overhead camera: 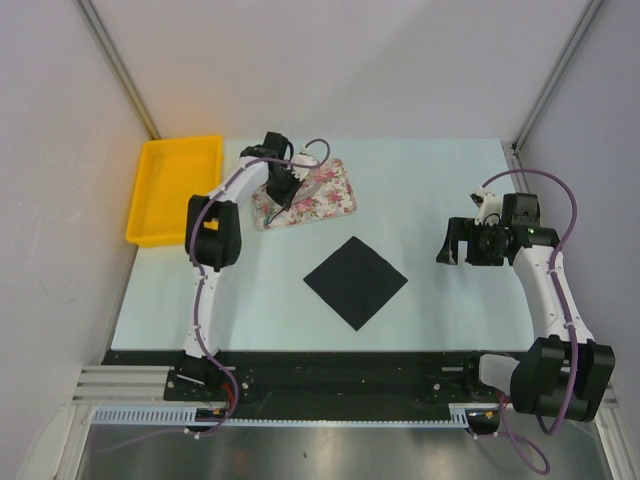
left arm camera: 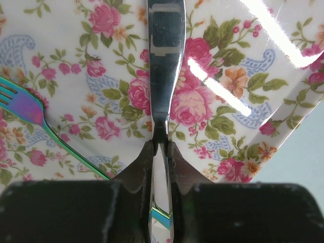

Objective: Place the utensils on the paper napkin and roll it up

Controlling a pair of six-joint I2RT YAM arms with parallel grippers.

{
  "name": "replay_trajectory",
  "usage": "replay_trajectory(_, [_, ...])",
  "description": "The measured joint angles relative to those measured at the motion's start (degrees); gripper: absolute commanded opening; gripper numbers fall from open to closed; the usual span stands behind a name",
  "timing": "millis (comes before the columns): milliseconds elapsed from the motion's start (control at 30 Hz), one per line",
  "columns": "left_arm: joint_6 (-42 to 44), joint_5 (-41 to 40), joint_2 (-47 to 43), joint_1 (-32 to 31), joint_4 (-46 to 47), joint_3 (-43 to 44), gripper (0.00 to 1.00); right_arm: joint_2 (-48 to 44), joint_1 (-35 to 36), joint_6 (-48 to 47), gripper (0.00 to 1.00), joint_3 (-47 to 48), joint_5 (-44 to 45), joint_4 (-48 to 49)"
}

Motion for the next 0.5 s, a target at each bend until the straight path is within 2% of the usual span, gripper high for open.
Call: replay_trajectory(500, [-10.6, 0.1, -1.9, -0.8, 3.3, -0.7, 0.0, 0.1, 0.0, 0.0, 1.0, 0.0, 0.0, 0.0])
